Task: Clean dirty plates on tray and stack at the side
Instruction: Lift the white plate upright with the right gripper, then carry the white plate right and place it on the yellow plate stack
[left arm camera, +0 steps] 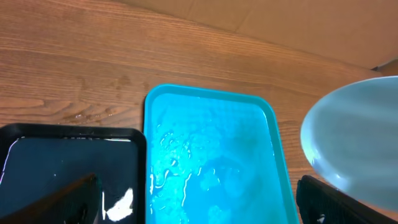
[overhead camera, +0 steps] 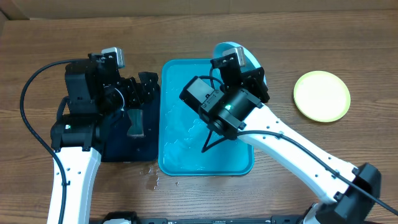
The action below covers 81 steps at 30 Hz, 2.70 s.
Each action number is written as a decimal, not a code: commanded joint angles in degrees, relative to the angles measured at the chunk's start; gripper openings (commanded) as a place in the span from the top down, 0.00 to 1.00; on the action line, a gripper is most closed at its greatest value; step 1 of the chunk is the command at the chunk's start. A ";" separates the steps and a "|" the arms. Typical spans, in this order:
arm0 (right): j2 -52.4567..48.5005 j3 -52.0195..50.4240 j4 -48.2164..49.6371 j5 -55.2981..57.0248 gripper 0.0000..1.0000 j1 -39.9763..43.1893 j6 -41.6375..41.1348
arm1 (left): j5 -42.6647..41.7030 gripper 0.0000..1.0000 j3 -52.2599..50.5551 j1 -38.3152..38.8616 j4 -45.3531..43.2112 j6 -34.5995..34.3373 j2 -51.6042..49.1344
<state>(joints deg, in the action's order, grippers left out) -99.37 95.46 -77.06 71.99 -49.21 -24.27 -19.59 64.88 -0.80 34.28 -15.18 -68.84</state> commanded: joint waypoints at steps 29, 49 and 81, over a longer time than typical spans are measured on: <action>-0.85 0.57 1.95 2.45 0.96 -1.05 4.24 | 0.66 0.00 0.96 -0.31 -0.44 1.33 0.48; -0.83 0.57 7.82 -15.50 0.96 2.10 -1.92 | 0.90 0.00 0.96 -0.31 0.85 1.01 0.28; -0.63 -4.63 5.49 -73.88 0.96 69.37 0.57 | 2.19 0.00 0.96 -0.31 5.57 1.95 0.22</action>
<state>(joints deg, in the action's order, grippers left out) -100.03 92.99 -72.01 0.19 16.01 -25.19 -17.80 64.88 -0.80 39.83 -14.55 -68.84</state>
